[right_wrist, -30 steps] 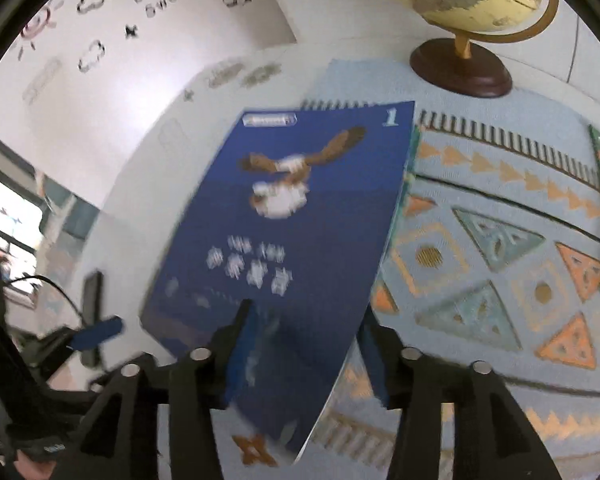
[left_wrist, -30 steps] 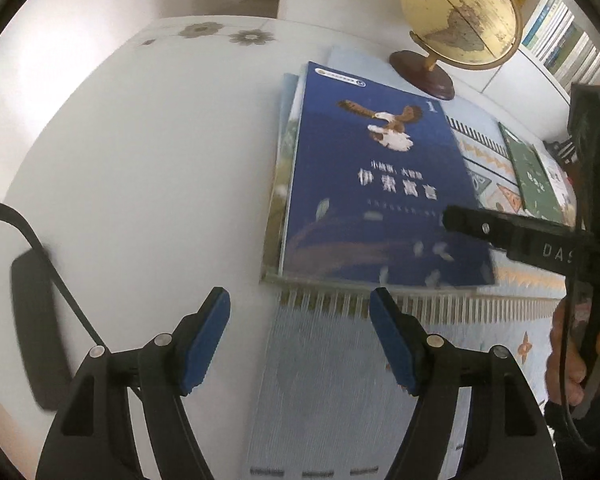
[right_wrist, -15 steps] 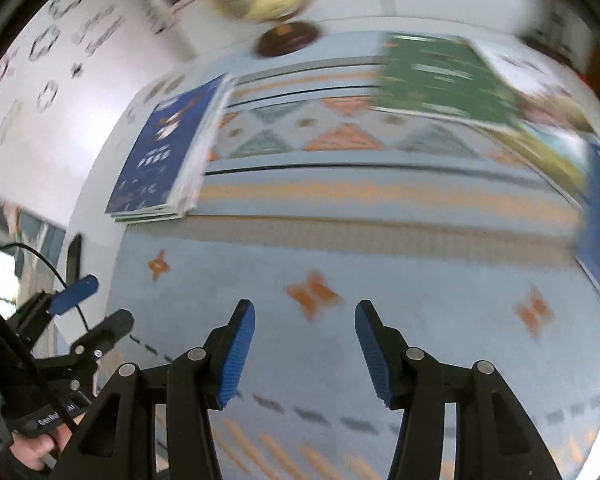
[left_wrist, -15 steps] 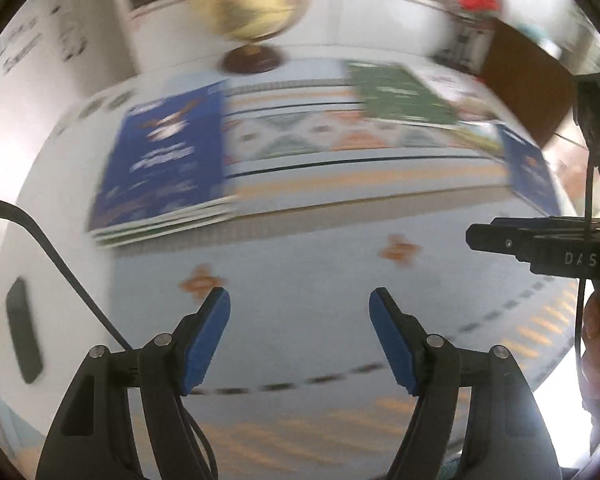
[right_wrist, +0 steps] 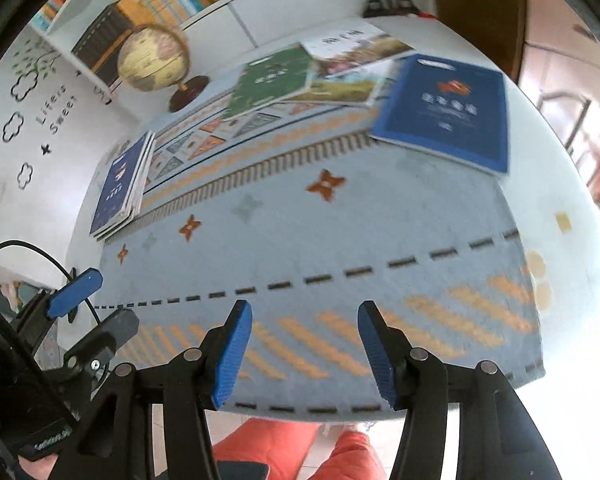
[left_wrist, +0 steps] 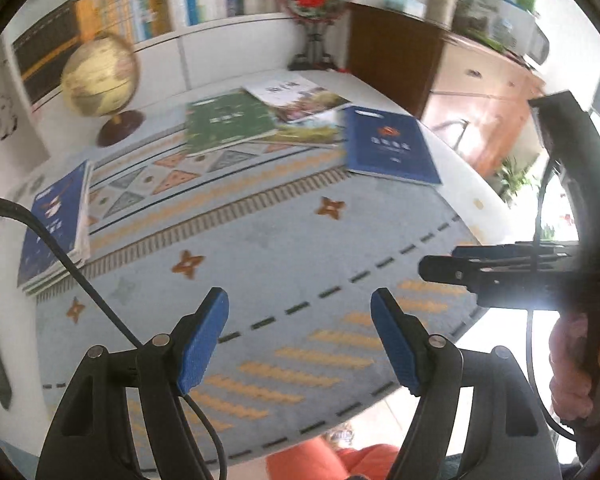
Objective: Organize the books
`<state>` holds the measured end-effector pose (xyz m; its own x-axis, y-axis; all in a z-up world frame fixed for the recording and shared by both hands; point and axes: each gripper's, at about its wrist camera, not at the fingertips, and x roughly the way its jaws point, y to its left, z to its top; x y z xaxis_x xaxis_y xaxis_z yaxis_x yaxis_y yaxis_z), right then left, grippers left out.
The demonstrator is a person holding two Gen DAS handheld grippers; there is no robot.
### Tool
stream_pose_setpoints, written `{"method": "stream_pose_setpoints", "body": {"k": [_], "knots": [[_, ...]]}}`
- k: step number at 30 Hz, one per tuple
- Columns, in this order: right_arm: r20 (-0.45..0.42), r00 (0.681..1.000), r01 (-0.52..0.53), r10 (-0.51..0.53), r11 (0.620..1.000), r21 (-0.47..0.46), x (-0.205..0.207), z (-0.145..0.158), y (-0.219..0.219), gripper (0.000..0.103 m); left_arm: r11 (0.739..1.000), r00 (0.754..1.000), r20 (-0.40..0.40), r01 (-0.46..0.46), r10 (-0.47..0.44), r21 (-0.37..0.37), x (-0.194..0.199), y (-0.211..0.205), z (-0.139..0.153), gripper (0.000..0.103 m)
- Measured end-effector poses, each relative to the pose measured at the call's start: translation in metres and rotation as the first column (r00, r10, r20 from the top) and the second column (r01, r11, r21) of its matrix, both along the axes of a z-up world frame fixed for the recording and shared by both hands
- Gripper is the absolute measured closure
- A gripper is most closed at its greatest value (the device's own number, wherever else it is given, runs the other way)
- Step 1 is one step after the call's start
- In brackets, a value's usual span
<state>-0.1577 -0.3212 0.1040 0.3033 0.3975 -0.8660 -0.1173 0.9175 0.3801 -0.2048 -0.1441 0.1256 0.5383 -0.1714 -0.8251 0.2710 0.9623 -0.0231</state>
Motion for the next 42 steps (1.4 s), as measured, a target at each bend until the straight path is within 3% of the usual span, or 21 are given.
{"method": "stream_pose_setpoints", "body": {"k": [3,9,16,20,22,25,29,33,37,42], "knots": [[0.003,1.0,0.016,-0.016,1.0,0.019,-0.002,-0.003,-0.007,0.05,1.0,1.0,-0.012,0.018,-0.018,0.015,0.007,-0.012,-0.002,0.031],[0.02,0.998,0.06,-0.059,0.998,-0.021,0.009,-0.009,-0.028,0.05,0.997,0.996,-0.072,0.047,-0.051,-0.06,0.046,-0.03,-0.017,0.031],[0.0,0.982,0.188,-0.188,0.982,-0.02,0.064,-0.019,-0.064,0.05,0.99,0.985,-0.106,0.13,-0.135,-0.055,0.109,-0.047,-0.031,0.031],[0.007,0.959,0.284,-0.284,0.957,-0.056,0.1,-0.024,-0.081,0.05,0.977,0.967,-0.142,0.211,-0.214,-0.034,0.15,-0.06,-0.045,0.031],[0.007,0.948,0.315,-0.317,0.939,-0.137,0.112,-0.026,-0.084,0.05,0.968,0.957,-0.15,0.251,-0.25,-0.012,0.165,-0.07,-0.053,0.031],[0.03,0.944,0.323,-0.327,0.907,-0.269,0.127,-0.025,-0.087,0.05,0.951,0.935,-0.171,0.307,-0.31,-0.045,0.182,-0.08,-0.063,0.031],[0.025,0.934,0.346,-0.355,0.89,-0.295,0.135,-0.03,-0.101,0.05,0.937,0.912,-0.214,0.342,-0.349,-0.073,0.206,-0.098,-0.078,0.031],[0.003,0.926,0.364,-0.378,0.889,-0.279,0.146,-0.036,-0.116,0.05,0.922,0.888,-0.255,0.35,-0.383,-0.169,0.225,-0.11,-0.093,0.029],[-0.002,0.923,0.369,-0.384,0.888,-0.275,0.167,-0.042,-0.129,0.05,0.936,0.889,-0.306,0.292,-0.341,-0.197,0.242,-0.112,-0.107,0.028],[-0.004,0.935,0.342,-0.356,0.902,-0.264,0.191,-0.049,-0.132,0.05,0.96,0.925,-0.278,0.212,-0.258,-0.184,0.254,-0.11,-0.108,0.028]]}}
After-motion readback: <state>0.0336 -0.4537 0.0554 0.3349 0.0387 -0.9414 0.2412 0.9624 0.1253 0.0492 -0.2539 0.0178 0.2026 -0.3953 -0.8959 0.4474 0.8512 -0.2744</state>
